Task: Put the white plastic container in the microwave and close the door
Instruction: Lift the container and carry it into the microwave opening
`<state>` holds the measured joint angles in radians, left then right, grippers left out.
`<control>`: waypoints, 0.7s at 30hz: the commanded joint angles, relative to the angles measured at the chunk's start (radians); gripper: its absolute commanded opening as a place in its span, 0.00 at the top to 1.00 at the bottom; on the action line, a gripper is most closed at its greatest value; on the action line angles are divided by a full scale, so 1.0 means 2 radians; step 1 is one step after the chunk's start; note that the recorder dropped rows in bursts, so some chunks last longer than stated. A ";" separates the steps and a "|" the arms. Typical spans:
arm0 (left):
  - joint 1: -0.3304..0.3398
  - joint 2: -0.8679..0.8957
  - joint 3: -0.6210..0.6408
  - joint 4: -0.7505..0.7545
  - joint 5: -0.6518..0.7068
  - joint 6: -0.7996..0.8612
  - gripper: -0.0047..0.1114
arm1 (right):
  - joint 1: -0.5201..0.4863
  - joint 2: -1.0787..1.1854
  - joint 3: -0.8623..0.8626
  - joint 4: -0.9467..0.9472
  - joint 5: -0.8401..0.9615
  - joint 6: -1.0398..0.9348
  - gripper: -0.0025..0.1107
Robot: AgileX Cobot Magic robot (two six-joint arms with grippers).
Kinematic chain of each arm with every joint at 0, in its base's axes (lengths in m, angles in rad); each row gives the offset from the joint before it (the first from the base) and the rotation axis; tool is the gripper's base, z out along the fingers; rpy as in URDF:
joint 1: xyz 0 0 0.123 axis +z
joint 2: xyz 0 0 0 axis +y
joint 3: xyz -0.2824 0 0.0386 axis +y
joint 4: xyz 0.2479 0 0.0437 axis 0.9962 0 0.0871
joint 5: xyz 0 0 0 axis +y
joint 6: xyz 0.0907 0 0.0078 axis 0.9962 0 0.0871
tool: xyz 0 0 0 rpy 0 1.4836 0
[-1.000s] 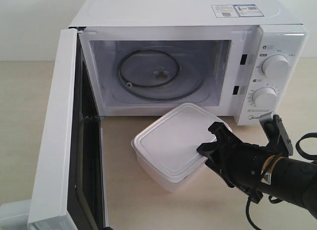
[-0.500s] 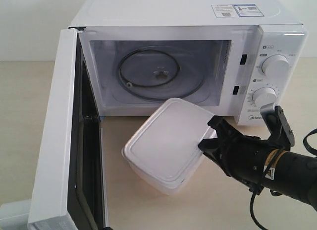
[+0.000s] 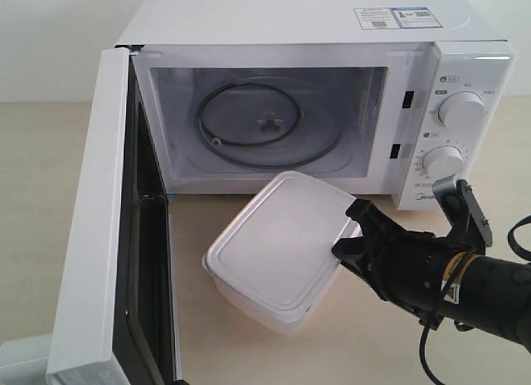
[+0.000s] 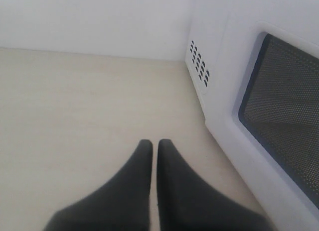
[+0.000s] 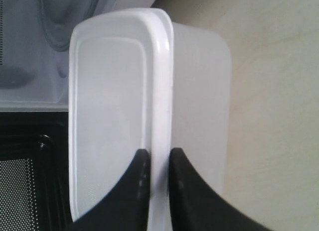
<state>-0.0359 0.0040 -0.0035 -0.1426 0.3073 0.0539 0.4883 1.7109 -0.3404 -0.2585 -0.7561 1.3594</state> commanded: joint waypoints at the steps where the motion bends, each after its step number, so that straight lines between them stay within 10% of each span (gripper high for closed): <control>1: 0.001 -0.002 0.002 0.002 0.000 0.000 0.92 | 0.000 -0.004 -0.001 -0.023 -0.024 -0.013 0.98; 21: 0.001 -0.002 0.002 0.002 0.000 0.000 0.92 | 0.018 -0.004 -0.001 0.023 -0.125 -0.004 0.98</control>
<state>-0.0359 0.0040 -0.0035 -0.1426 0.3073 0.0539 0.4969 1.7109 -0.3404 -0.2643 -0.9564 1.3462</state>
